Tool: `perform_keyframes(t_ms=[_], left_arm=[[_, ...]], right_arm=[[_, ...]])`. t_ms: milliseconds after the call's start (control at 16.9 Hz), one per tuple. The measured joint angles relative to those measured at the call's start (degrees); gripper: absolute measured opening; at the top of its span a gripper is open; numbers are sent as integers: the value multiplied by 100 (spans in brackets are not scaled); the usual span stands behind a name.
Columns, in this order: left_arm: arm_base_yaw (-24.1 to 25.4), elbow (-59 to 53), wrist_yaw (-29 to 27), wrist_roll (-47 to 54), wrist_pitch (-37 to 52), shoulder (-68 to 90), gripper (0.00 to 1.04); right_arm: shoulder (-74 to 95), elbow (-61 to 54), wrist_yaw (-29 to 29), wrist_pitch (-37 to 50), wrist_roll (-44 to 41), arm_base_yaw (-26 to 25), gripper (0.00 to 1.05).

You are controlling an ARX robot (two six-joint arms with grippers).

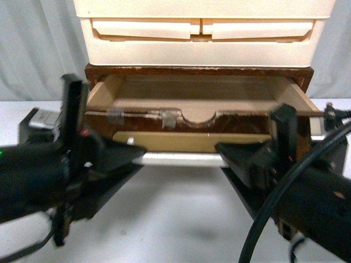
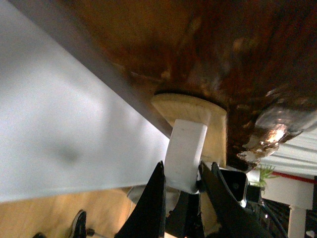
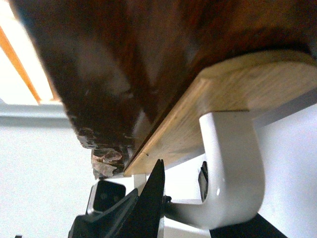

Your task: Open drawer

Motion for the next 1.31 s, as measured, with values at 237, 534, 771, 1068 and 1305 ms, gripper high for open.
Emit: perform_keyframes(t_ms=[237,534,771,1068,1305], left_arm=[[-81,-828,-750,1458,-1462,-1576,31],[426,-610,-3335,4962,-3257,-3099,78],[841,-2227,-3285,7178,863,-3154,40],[1497,-2393,-2640,7359,-264,-4750,2],[1495,-2461,-2581,7359,-1134,-5770,2]], right_arm=[[-1010,-1117,319,-774,-1191,-42,37],[-2240,-1423,1473,-1834,-3805,310,82],[-1974,-2347,3565,146,-6808,-358,34],[-5117,-2371,2640,-1222,-7294,-1176,2],[-7130,-2367,2205,-3134,-7302,-1602,2]])
